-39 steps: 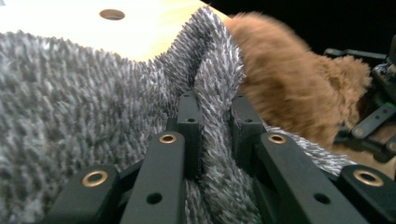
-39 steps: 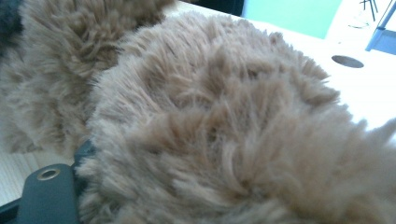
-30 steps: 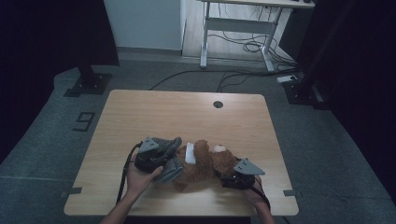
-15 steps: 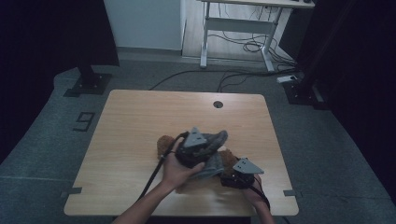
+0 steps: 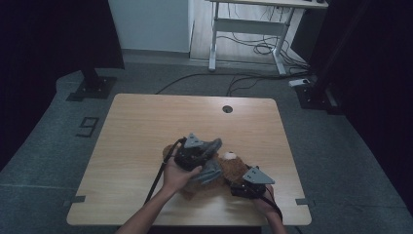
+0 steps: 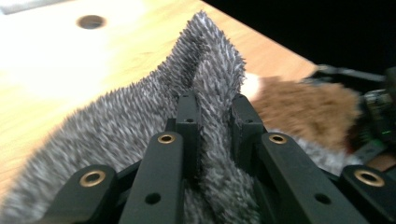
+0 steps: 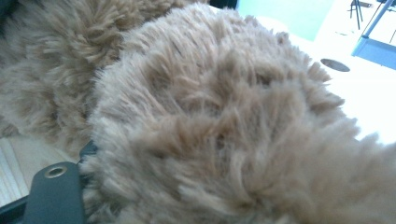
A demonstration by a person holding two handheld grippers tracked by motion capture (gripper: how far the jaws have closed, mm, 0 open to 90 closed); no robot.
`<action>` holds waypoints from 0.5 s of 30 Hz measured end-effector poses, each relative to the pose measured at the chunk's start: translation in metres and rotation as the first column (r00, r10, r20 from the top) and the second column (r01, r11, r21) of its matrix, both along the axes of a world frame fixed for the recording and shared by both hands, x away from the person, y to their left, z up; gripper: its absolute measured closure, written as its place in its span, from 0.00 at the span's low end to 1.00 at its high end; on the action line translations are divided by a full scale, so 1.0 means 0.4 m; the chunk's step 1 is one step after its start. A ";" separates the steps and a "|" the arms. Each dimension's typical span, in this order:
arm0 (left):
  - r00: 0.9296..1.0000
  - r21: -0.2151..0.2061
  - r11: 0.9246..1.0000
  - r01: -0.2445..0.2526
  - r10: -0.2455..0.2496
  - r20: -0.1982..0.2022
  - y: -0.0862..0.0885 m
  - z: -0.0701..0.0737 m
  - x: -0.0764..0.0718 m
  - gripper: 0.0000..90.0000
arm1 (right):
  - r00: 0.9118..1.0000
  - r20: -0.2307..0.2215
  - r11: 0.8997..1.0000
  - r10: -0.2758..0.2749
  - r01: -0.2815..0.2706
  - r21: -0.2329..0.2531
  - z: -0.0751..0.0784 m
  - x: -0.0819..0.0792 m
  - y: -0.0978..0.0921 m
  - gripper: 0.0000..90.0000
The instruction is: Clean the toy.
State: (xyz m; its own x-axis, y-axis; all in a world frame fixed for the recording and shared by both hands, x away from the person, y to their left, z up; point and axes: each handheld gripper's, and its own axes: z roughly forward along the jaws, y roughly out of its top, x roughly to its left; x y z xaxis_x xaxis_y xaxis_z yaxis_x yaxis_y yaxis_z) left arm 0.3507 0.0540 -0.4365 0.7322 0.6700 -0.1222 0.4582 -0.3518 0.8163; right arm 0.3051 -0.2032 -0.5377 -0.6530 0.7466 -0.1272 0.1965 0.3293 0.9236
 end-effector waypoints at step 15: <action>0.991 -0.076 0.988 -0.132 0.129 -0.045 0.191 -0.125 -0.039 0.86 | 1.000 -0.008 1.000 0.005 -0.005 -0.010 0.008 -0.023 0.003 0.14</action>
State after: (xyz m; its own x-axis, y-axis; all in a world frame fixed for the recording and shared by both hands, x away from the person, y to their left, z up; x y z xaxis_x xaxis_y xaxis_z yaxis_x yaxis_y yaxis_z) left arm 0.3349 0.1303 -0.4866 0.6327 0.7464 -0.2062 0.5289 -0.2220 0.8191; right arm 0.2960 -0.2020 -0.5347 -0.6576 0.7421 -0.1299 0.2021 0.3399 0.9185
